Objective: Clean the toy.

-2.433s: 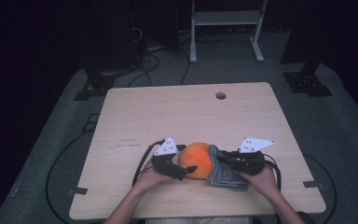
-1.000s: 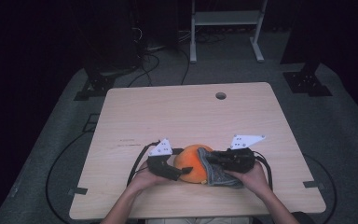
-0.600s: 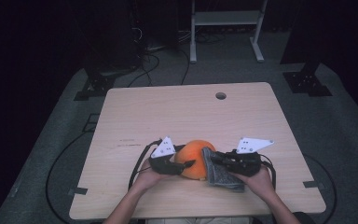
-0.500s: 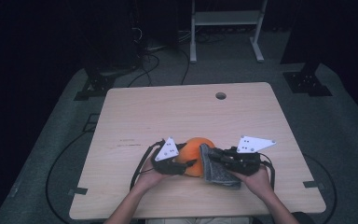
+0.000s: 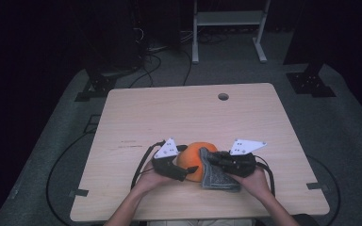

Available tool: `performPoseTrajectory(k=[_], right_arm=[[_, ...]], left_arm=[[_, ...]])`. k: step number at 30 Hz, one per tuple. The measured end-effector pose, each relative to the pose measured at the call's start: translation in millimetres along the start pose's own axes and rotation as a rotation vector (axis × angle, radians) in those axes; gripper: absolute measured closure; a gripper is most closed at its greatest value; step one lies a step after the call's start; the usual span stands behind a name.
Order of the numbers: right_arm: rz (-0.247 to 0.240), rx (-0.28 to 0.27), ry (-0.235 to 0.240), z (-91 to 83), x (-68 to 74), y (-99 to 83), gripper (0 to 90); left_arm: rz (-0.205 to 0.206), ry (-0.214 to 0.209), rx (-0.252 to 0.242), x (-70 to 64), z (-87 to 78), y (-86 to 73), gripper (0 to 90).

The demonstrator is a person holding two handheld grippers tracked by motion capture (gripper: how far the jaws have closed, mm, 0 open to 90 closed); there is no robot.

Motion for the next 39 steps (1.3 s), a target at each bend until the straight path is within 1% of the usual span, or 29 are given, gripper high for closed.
performPoseTrajectory(k=[1,2,3,4,6,8,10,12,14,15,17,18,19,20,21,22,24,25,26,29,30,31,33,34,35,36,39], right_arm=[[-0.005,-0.006,0.017,1.9,4.1,1.1,79.0],[-0.012,-0.005,0.028,4.0,7.4,1.8,78.8],[-0.034,0.0,0.022,5.4,8.1,1.9,78.8],[-0.036,0.004,0.02,5.5,7.4,1.9,78.9],[-0.015,0.001,0.019,3.9,1.9,1.0,78.9],[0.004,0.015,-0.002,0.9,-5.3,-2.7,78.6],[0.029,0.028,-0.009,-3.5,-13.1,-7.7,78.6],[0.027,0.054,-0.029,-8.5,-18.7,-11.7,78.6],[0.036,0.061,-0.036,-11.7,-20.2,-12.8,78.7],[0.037,0.054,-0.033,-12.2,-19.3,-11.4,78.8],[0.032,0.013,-0.014,-10.6,-12.3,-4.3,78.8],[0.028,-0.005,0.002,-8.4,-8.1,-0.7,78.8],[0.028,-0.005,0.002,-8.4,-8.1,-0.7,78.8],[0.025,-0.009,0.014,-5.4,-4.1,1.4,78.8],[-0.014,-0.001,0.02,0.5,1.6,2.6,78.8],[-0.019,-0.004,0.022,1.4,2.6,2.9,78.8],[-0.029,-0.003,0.014,1.3,0.8,1.3,78.6],[-0.023,-0.001,0.01,0.8,-0.9,-1.6,78.6],[-0.015,0.007,0.007,-0.6,-3.5,-5.2,78.6],[0.018,0.02,-0.017,-5.8,-12.1,-12.2,78.7],[0.031,0.026,-0.022,-6.9,-14.3,-15.2,78.7],[0.042,0.032,-0.027,-7.9,-15.8,-17.9,78.7],[0.042,0.05,-0.041,-9.6,-19.4,-21.6,78.8],[0.042,0.05,-0.041,-9.6,-19.4,-21.6,78.8],[0.041,0.068,-0.055,-11.4,-22.7,-23.6,78.9],[0.047,0.075,-0.06,-11.8,-24.0,-24.5,78.9],[0.058,0.076,-0.067,-12.4,-25.7,-23.9,78.9]], left_arm=[[0.02,0.004,0.005,0.6,-0.1,-0.3,16.5],[0.02,0.004,0.005,0.6,-0.1,-0.3,21.4],[0.06,0.019,0.022,3.1,-2.1,-5.8,25.4],[0.046,0.017,0.011,4.3,-3.9,-7.5,28.0],[0.043,0.021,0.009,6.1,-7.3,-10.5,30.9],[0.033,0.016,0.012,6.9,-8.6,-11.7,31.4],[0.035,0.012,0.016,6.8,-9.0,-12.1,31.4],[0.042,0.009,0.023,6.9,-9.5,-13.1,31.6],[0.051,0.01,0.027,6.7,-10.1,-13.9,32.2],[0.052,0.01,0.028,6.6,-10.0,-14.1,32.2],[0.053,0.003,0.027,5.6,-9.4,-13.5,31.7],[0.044,-0.002,0.015,5.1,-8.7,-11.6,29.8],[0.044,-0.002,0.015,5.1,-8.7,-11.6,24.2],[0.008,-0.008,0.009,4.7,-6.9,-7.3,24.2],[-0.007,-0.01,0.018,5.5,-6.3,-4.7,16.1],[0.002,-0.006,0.023,5.7,-6.4,-5.2,16.7],[0.047,0.002,0.03,6.0,-7.7,-9.7,26.0],[0.05,0.001,0.029,6.2,-8.3,-11.3,28.7],[0.044,0.005,0.027,6.5,-8.9,-11.8,30.4],[0.055,0.004,0.034,7.7,-10.9,-13.2,32.3],[0.05,0.003,0.031,7.6,-11.1,-13.7,32.5],[0.054,0.001,0.03,7.5,-11.4,-14.2,32.9],[0.064,-0.002,0.039,8.1,-12.9,-15.4,33.9],[0.064,-0.002,0.039,8.1,-12.9,-15.4,34.0],[0.057,-0.004,0.037,8.6,-13.8,-16.2,34.1],[0.056,-0.004,0.037,8.7,-14.2,-16.6,34.2],[0.062,-0.004,0.043,8.7,-15.2,-17.2,34.4]])
Point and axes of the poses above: each handheld gripper's, and its own axes: z roughly forward along the jaws, y roughly out of its top, x roughly to its left, the point moved 7 cm from there along z, roughly forward along the jaws, and after that the axes turned 14 degrees about -x, right-handed, at the moved point
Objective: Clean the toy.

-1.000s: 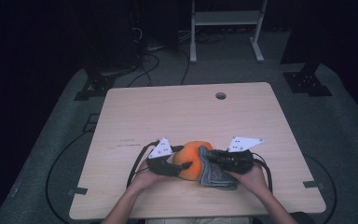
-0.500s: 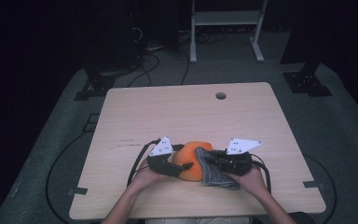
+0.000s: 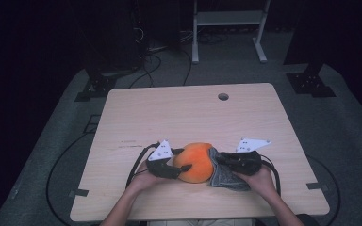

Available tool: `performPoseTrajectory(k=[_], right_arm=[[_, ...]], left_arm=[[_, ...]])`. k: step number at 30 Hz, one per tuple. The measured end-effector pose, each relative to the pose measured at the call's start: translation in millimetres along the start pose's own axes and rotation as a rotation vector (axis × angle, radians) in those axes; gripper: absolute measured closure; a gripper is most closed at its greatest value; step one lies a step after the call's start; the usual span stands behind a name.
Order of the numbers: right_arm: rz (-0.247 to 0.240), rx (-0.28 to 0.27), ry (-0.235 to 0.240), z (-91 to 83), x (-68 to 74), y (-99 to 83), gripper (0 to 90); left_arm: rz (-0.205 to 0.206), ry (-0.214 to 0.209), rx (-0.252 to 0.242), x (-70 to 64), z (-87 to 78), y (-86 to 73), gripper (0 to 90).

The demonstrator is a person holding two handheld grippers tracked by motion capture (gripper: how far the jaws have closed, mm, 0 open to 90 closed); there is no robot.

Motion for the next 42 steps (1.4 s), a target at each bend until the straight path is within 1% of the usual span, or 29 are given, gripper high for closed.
performPoseTrajectory(k=[1,3,5,8,11,12,15,16,18,19,20,22,24,25,26,27,28,29,30,31,32,34,35,36,37,38,39,40,42], right_arm=[[0.014,-0.051,0.023,-2.8,4.2,8.1,78.6],[0.007,-0.097,0.046,-3.4,8.7,15.5,78.7],[-0.008,-0.087,0.045,-0.3,11.0,15.7,78.6],[0.011,-0.054,0.035,3.0,6.9,7.6,78.8],[0.005,0.0,-0.011,-0.5,-0.4,0.2,79.0],[0.014,0.006,-0.012,-2.5,-1.7,-1.0,79.0],[0.018,-0.044,0.014,-6.7,3.7,8.8,79.0],[0.018,-0.044,0.014,-6.7,3.7,8.8,79.0],[0.0,-0.085,0.046,-5.7,13.9,21.1,79.0],[-0.018,-0.123,0.076,-3.3,22.7,30.3,78.9],[-0.027,-0.125,0.085,-1.0,26.5,33.0,78.9],[-0.051,-0.092,0.082,5.1,29.1,29.5,79.0],[-0.021,-0.076,0.086,6.7,27.3,23.0,79.1],[-0.014,-0.073,0.087,6.1,26.0,21.1,79.1],[-0.015,-0.069,0.083,4.9,25.0,20.0,79.1],[-0.018,-0.065,0.078,3.3,24.0,19.3,79.1],[-0.018,-0.065,0.078,3.3,24.0,19.3,79.1],[-0.015,-0.065,0.073,0.8,22.4,18.1,79.1],[-0.017,-0.064,0.071,0.0,22.5,18.3,79.1],[-0.023,-0.065,0.069,-1.5,23.0,19.7,79.1],[-0.02,-0.077,0.08,-3.3,24.8,22.5,79.1],[-0.011,-0.124,0.132,-5.3,33.6,30.7,79.0],[-0.016,-0.138,0.149,-4.5,39.2,34.7,79.0],[-0.032,-0.139,0.161,-2.0,44.6,37.7,79.0],[-0.048,-0.132,0.172,1.1,49.4,39.3,79.0],[-0.063,-0.126,0.173,4.2,52.4,39.5,79.0],[-0.063,-0.126,0.173,4.2,52.4,39.5,79.0],[-0.079,-0.106,0.156,8.4,51.1,36.6,79.1],[-0.064,-0.095,0.125,7.8,42.7,33.2,79.2]], left_arm=[[0.001,-0.002,0.004,0.2,-1.3,-1.1,34.4],[-0.003,-0.002,-0.002,-0.3,-1.4,-1.5,34.4],[0.008,-0.007,0.0,-1.1,-1.6,-1.4,34.4],[0.006,-0.014,0.0,-2.7,-1.5,-1.1,34.4],[0.014,-0.019,-0.004,-5.1,-1.2,0.2,33.9],[0.012,-0.02,-0.005,-6.3,-1.2,0.8,33.6],[0.026,-0.035,-0.003,-9.1,-1.6,1.7,33.2],[0.026,-0.035,-0.003,-9.1,-1.6,1.7,33.2],[0.031,-0.037,-0.005,-10.9,-0.9,2.3,33.2],[0.042,-0.043,-0.001,-13.0,-0.5,2.9,33.2],[0.044,-0.048,-0.002,-14.1,-0.3,3.3,33.1],[0.025,-0.064,-0.015,-16.4,-0.3,5.2,30.6],[-0.025,-0.072,-0.036,-15.5,0.4,9.4,21.2],[-0.025,-0.072,-0.036,-15.5,0.4,9.4,16.4],[-0.084,-0.046,-0.031,-10.8,3.8,12.5,11.2],[-0.084,-0.046,-0.031,-10.8,3.8,12.5,7.6],[-0.112,-0.027,0.013,-7.4,7.5,10.1,7.6],[-0.129,-0.016,0.043,-6.9,12.4,4.9,8.7],[-0.108,-0.009,0.028,-8.4,12.8,4.7,12.3],[-0.071,-0.005,0.024,-9.8,11.7,5.4,16.5],[-0.046,0.0,0.023,-11.2,10.8,6.0,20.5],[-0.036,0.0,0.018,-12.6,10.8,6.3,24.6],[-0.006,0.001,0.017,-15.8,12.0,6.5,25.8],[-0.006,0.001,0.017,-15.8,12.0,6.5,26.5],[0.03,-0.001,0.021,-19.0,12.6,7.3,27.1],[0.038,-0.003,0.024,-20.0,12.1,7.1,27.6],[0.038,-0.003,0.024,-20.0,12.1,7.1,28.1],[0.04,-0.004,0.025,-20.5,10.2,6.1,28.5],[0.037,-0.006,0.022,-20.7,9.3,5.4,29.3]])
Point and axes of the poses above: each handheld gripper's, and its own axes: z roughly forward along the jaws, y roughly out of its top, x roughly to its left, the point moved 7 cm from there along z, roughly forward along the jaws, and after that the axes turned 14 degrees about -x, right-handed, at the moved point
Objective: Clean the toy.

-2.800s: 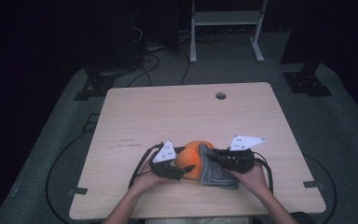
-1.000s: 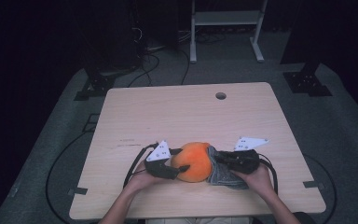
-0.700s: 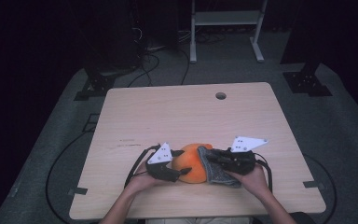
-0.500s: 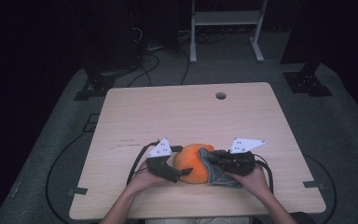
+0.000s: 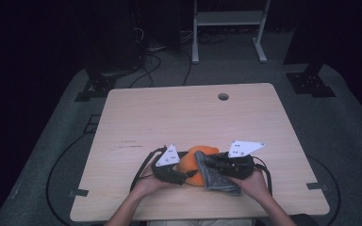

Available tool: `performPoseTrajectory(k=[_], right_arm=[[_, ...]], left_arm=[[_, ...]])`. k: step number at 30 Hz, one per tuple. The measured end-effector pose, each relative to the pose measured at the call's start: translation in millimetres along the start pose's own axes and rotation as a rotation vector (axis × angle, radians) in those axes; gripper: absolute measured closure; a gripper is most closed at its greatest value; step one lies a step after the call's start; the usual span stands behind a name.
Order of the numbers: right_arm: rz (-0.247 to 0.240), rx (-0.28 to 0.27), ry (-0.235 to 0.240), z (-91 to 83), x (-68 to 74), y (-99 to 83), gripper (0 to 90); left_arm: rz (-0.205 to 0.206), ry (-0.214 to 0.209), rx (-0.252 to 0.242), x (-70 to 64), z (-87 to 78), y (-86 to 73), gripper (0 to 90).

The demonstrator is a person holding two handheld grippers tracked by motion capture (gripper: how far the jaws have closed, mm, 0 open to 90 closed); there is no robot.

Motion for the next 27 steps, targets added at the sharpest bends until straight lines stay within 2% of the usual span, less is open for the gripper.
performPoseTrajectory(k=[2,3,4,5,6,7,9,10,12,15,18,20,24,25,26,27], right_arm=[[0.017,0.006,-0.035,-5.5,-10.4,-3.5,79.2],[0.017,0.006,-0.035,-5.5,-10.4,-3.5,79.2],[0.052,0.008,-0.052,-12.0,-17.6,-8.2,79.2],[0.056,0.009,-0.052,-13.4,-18.3,-9.8,79.2],[0.062,0.014,-0.049,-14.4,-18.3,-11.3,79.2],[0.062,0.014,-0.049,-14.4,-18.3,-11.3,79.2],[0.039,0.022,-0.043,-14.0,-15.5,-11.8,79.2],[0.039,0.022,-0.043,-14.0,-15.5,-11.8,79.2],[0.037,0.024,-0.039,-13.1,-13.4,-12.9,79.3],[0.04,0.013,-0.039,-14.0,-11.1,-9.8,79.2],[-0.002,-0.056,-0.013,-13.5,-0.5,6.2,79.2],[-0.03,-0.055,-0.005,-7.7,4.4,11.4,79.3],[-0.018,-0.023,0.002,0.9,4.1,5.0,79.3],[-0.007,-0.01,0.01,3.4,4.9,-0.6,79.4],[-0.01,-0.008,0.015,3.8,6.1,-1.8,79.3],[-0.01,-0.008,0.015,3.8,6.1,-1.8,79.3]], left_arm=[[-0.006,0.001,0.0,0.2,0.0,-0.1,29.5],[-0.01,-0.001,-0.001,0.4,0.2,0.0,29.5],[-0.022,-0.015,-0.007,0.4,0.4,0.2,29.2],[-0.022,-0.015,-0.007,0.4,0.4,0.2,28.1],[-0.104,-0.069,-0.033,0.3,-0.1,1.9,24.3],[-0.104,-0.069,-0.033,0.3,-0.1,1.9,20.9],[-0.212,-0.074,-0.076,8.0,-3.5,6.3,19.6],[-0.212,-0.074,-0.076,8.0,-3.5,6.3,22.4],[-0.144,-0.041,-0.052,7.6,-3.5,4.0,29.0],[-0.087,-0.029,-0.037,4.1,-3.1,4.0,34.2],[-0.044,-0.039,-0.027,1.9,-2.6,1.9,36.9],[-0.036,-0.046,-0.024,1.0,-3.3,1.4,37.2],[-0.018,-0.067,-0.024,-1.3,-5.2,2.7,36.3],[-0.065,-0.105,-0.046,-0.8,-6.0,6.1,26.7],[-0.1,-0.117,-0.052,0.7,-5.9,7.3,21.4],[-0.1,-0.117,-0.052,0.7,-5.9,7.3,20.2]])
Point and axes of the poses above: each handheld gripper's, and its own axes: z roughly forward along the jaws, y roughly out of its top, x roughly to its left, the point moved 7 cm from there along z, roughly forward along the jaws, and after that the axes turned 14 degrees about -x, right-handed, at the moved point
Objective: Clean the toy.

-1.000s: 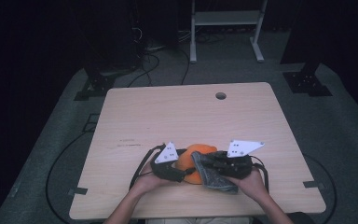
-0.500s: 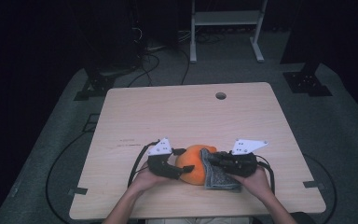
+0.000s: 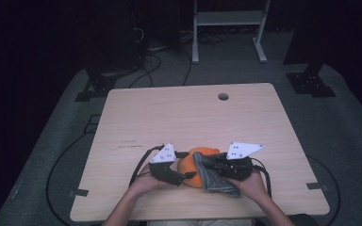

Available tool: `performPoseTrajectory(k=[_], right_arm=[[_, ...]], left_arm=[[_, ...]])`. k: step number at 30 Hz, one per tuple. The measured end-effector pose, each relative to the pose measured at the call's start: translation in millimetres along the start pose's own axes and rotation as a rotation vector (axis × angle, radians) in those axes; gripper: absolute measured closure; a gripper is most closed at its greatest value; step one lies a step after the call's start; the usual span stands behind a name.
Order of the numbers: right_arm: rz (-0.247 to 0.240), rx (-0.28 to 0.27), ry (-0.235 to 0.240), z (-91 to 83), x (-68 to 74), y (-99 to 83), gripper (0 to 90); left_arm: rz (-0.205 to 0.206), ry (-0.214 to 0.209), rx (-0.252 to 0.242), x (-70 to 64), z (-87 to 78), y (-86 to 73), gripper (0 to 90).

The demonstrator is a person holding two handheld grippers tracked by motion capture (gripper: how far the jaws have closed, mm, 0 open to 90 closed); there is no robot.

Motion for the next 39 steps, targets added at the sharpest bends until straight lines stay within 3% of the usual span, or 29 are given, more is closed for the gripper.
performPoseTrajectory(k=[2,5,7,11,13,17,19,20,21,22,23,25,26,27,30,33,35,36,37,39], right_arm=[[-0.02,-0.001,-0.009,0.4,2.9,-0.5,79.4],[-0.025,0.005,-0.023,-2.4,-1.2,-0.9,79.4],[-0.022,0.019,-0.044,-8.3,-7.4,-3.1,79.5],[0.047,0.026,-0.085,-23.3,-26.0,-9.9,79.4],[0.045,0.021,-0.08,-24.4,-25.1,-10.8,79.4],[0.021,0.022,-0.073,-21.6,-20.5,-11.5,79.4],[0.027,0.018,-0.072,-21.8,-19.8,-11.8,79.3],[0.025,0.013,-0.074,-22.4,-18.8,-13.1,79.4],[0.025,0.013,-0.074,-22.4,-18.8,-13.1,79.4],[0.029,0.015,-0.074,-22.9,-18.9,-13.2,79.3],[0.038,0.017,-0.073,-23.4,-19.7,-12.4,79.2],[0.08,-0.01,-0.05,-23.4,-19.7,-7.5,79.0],[0.08,-0.01,-0.05,-23.4,-19.7,-7.5,79.0],[0.088,-0.051,-0.031,-22.1,-18.7,1.5,79.0],[0.052,-0.092,-0.031,-21.2,-14.2,15.1,79.0],[0.009,-0.082,-0.048,-18.0,-12.4,17.4,79.0],[0.021,-0.04,-0.043,-15.1,-13.9,8.8,79.1],[0.026,-0.043,-0.033,-14.5,-13.0,5.6,79.2],[0.031,-0.045,-0.022,-14.0,-10.4,3.0,79.2],[0.019,-0.023,0.009,-12.1,-1.8,-1.6,79.3]], left_arm=[[-0.024,0.01,-0.004,4.1,0.7,0.7,21.9],[0.023,0.042,0.016,4.9,0.3,-3.6,33.0],[0.021,0.058,0.023,5.0,-1.5,-5.1,34.0],[0.008,0.047,0.012,4.7,-2.0,-4.7,34.2],[-0.035,0.023,-0.017,5.2,-2.4,-0.5,28.1],[-0.071,0.051,-0.023,11.7,-1.3,4.8,12.8],[-0.102,0.065,0.016,15.3,3.5,2.2,10.4],[-0.15,0.045,0.042,14.7,7.2,-3.3,10.1],[-0.15,0.045,0.042,14.7,7.2,-3.3,12.8],[-0.141,0.051,0.035,14.1,7.3,-4.7,12.8],[-0.1,0.057,0.025,11.4,4.7,-4.4,24.1],[-0.076,0.063,0.02,10.4,3.5,-3.8,33.6],[-0.051,0.063,0.002,8.5,2.5,-2.4,33.6],[0.009,0.077,-0.044,4.7,2.3,3.7,39.8],[0.101,0.109,-0.083,-0.2,4.5,13.2,40.9],[0.109,0.102,-0.077,-1.4,6.5,12.1,39.8],[0.095,0.081,-0.044,-2.3,8.0,5.8,33.2],[0.032,0.059,-0.061,-1.9,6.1,7.3,26.7],[-0.001,0.052,-0.079,-0.7,4.6,10.3,21.0],[-0.032,0.071,-0.105,3.2,2.8,15.1,14.2]])
Point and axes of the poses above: each handheld gripper's, and its own axes: z roughly forward along the jaws, y roughly out of its top, x roughly to its left, the point moved 7 cm from there along z, roughly forward along the jaws, and after that the axes turned 14 degrees about -x, right-handed, at the moved point
